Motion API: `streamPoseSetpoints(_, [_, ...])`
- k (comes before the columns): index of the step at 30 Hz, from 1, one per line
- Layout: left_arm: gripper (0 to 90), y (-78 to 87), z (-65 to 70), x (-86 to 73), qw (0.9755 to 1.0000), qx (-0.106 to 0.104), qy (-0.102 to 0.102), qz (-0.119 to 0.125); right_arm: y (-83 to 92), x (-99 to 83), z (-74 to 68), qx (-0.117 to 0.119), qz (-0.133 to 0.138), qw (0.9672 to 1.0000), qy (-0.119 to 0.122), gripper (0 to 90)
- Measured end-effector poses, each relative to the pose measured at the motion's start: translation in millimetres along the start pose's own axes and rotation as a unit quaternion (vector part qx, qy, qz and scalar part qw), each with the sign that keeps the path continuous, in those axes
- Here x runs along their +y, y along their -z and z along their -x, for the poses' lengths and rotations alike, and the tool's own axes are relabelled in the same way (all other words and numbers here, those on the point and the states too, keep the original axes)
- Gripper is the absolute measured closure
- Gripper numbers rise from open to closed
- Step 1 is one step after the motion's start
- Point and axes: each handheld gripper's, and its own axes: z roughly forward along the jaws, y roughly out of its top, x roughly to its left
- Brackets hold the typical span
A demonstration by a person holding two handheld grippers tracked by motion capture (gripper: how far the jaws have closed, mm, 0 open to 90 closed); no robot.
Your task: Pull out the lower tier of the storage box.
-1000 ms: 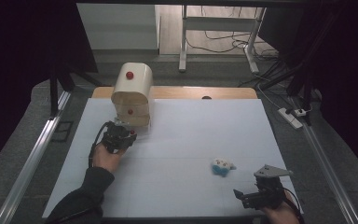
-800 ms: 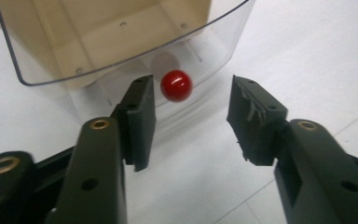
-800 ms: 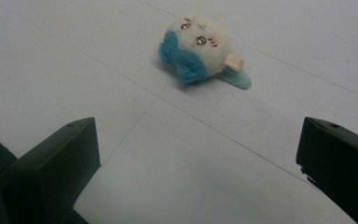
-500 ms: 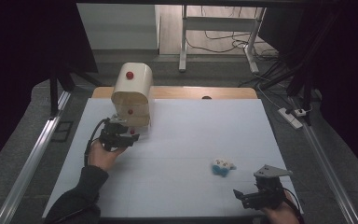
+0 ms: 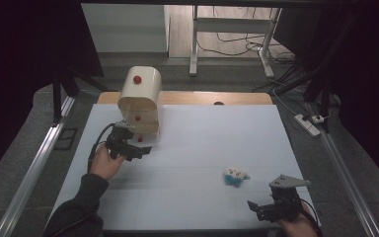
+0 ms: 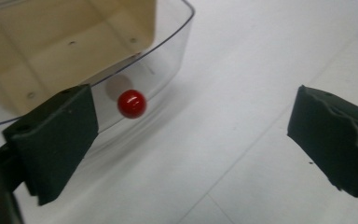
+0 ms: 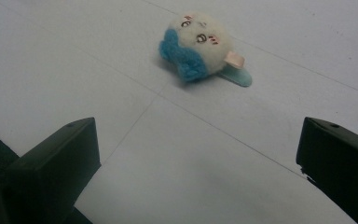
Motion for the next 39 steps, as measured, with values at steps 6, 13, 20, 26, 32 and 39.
streamPoseSetpoints(6, [0.0, 3.5, -4.5, 1.7, 0.9995, -0.03, -0.007, -0.012, 0.7, -0.8, -0.2, 0.0, 0.0, 1.0, -0.001, 0.0])
streamPoseSetpoints(13, [0.0, 10.1, -5.3, 5.7, 0.9993, -0.029, -0.022, -0.01, 0.9, -1.2, -0.3, -0.001, -0.001, 1.0, -0.002, 0.0])
streamPoseSetpoints(20, [0.0, 12.3, -8.7, 10.3, 0.9991, -0.024, -0.034, -0.008, 0.9, -1.3, -0.3, 0.0, -0.001, 1.0, -0.001, 0.0])
streamPoseSetpoints(26, [0.0, 11.7, -15.1, 15.9, 0.9991, -0.01, -0.038, -0.017, 0.3, -1.1, -0.2, 0.001, -0.003, 1.0, -0.001, 0.0])
streamPoseSetpoints(32, [1.3, 6.7, -23.8, 20.8, 0.9991, -0.015, -0.034, -0.021, 0.3, -1.0, -0.2, 0.001, -0.005, 1.0, -0.002, 0.0])
streamPoseSetpoints(39, [5.2, -0.6, -28.6, 25.9, 0.9986, -0.027, -0.037, -0.025, 0.3, -1.1, 0.0, 0.002, -0.005, 1.0, -0.001, 0.0])
